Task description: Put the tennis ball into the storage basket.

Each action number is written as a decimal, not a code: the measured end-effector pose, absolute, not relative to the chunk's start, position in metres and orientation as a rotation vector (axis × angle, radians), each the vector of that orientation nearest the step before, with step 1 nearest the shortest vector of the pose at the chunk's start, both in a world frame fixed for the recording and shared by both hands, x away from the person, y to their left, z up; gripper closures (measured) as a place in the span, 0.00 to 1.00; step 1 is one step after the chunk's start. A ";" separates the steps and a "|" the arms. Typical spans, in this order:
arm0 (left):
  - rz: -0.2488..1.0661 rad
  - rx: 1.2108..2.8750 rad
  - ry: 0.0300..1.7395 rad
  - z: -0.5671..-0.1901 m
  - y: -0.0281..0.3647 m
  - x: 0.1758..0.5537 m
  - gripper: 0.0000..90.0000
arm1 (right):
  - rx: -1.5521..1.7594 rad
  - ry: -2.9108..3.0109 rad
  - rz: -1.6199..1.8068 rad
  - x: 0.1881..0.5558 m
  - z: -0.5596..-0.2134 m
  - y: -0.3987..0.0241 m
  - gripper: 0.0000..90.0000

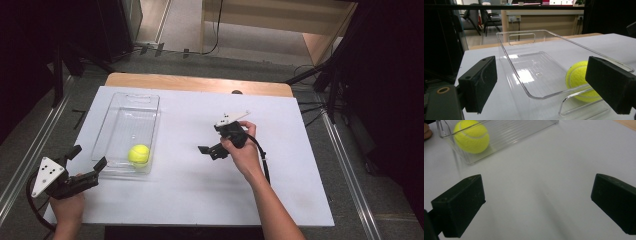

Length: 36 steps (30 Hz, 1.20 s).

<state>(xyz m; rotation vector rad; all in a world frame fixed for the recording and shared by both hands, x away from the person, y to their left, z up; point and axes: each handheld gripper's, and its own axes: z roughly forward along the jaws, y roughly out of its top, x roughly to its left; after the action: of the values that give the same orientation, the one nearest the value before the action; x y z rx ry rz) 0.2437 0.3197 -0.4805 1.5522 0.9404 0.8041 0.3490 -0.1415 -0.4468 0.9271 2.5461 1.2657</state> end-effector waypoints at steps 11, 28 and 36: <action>0.805 1.553 0.941 -0.481 0.320 0.244 0.12 | 0.985 2.502 1.271 0.341 -0.452 -0.167 0.00; 0.808 1.556 0.939 -0.481 0.319 0.244 0.12 | 1.069 2.426 1.280 0.323 -0.466 -0.206 0.00; 0.810 1.560 0.940 -0.481 0.319 0.244 0.12 | 1.105 2.372 1.298 0.311 -0.472 -0.225 0.00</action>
<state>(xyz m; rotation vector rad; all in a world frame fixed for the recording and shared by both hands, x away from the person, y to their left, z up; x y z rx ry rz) 0.2437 0.3189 -0.4807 1.5599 0.9400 0.8105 0.3113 -0.2249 -0.4722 1.1050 2.3718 1.2983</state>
